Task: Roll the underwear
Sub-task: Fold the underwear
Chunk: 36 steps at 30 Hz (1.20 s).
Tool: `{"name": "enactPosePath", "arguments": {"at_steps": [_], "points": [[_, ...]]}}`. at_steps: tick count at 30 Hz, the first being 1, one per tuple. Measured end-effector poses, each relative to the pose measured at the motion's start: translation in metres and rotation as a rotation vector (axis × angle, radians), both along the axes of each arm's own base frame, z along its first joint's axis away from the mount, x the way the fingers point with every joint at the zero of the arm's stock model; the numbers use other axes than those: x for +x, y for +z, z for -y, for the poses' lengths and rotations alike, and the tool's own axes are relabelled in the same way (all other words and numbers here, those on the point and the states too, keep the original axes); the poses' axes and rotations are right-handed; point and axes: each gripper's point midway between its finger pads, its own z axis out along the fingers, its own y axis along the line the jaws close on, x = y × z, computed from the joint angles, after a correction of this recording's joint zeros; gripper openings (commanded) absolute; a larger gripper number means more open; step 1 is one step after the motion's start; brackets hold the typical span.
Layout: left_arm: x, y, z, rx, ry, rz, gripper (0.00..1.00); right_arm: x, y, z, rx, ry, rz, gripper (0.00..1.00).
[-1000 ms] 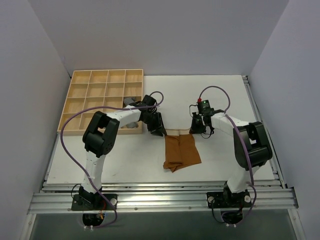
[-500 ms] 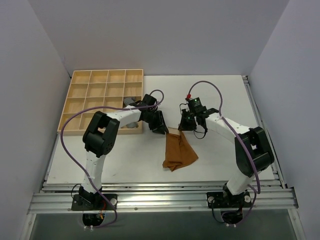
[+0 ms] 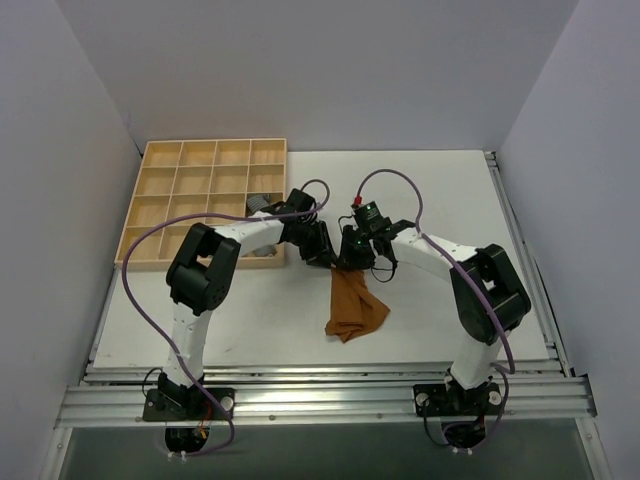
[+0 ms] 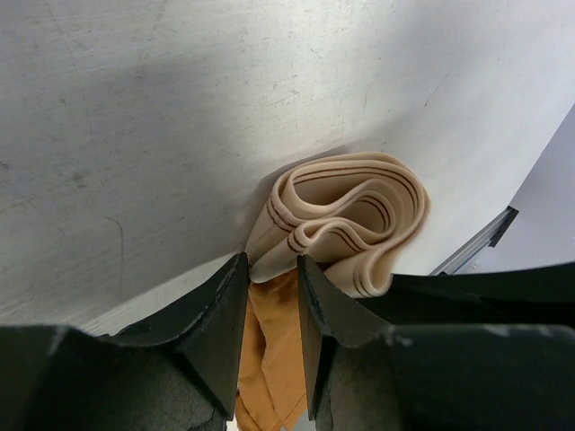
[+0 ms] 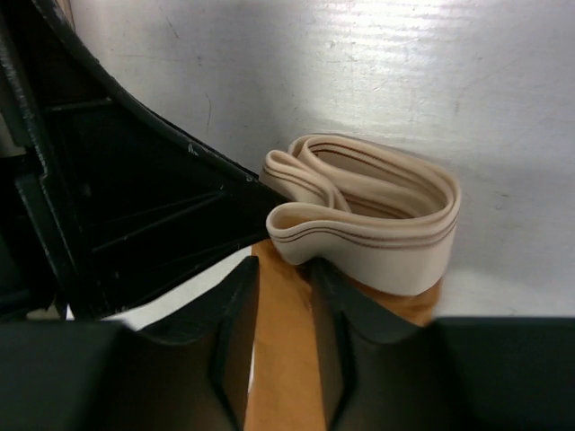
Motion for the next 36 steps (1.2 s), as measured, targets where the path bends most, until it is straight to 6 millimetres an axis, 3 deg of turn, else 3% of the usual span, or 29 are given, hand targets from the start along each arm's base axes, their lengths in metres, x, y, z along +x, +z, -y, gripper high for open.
{"name": "enactPosePath", "arguments": {"at_steps": [17,23,36], "points": [[0.0,-0.004,0.006,-0.07,0.022,0.021,0.46,-0.003,-0.01,-0.006,0.003,0.007,-0.008,0.33],[0.001,0.001,0.003,-0.106,0.038,0.062,0.48,-0.004,-0.01,-0.006,0.003,0.004,-0.012,0.33],[0.011,0.023,0.016,-0.243,0.034,0.126,0.49,-0.005,-0.011,-0.005,-0.001,0.003,-0.017,0.34]]}}
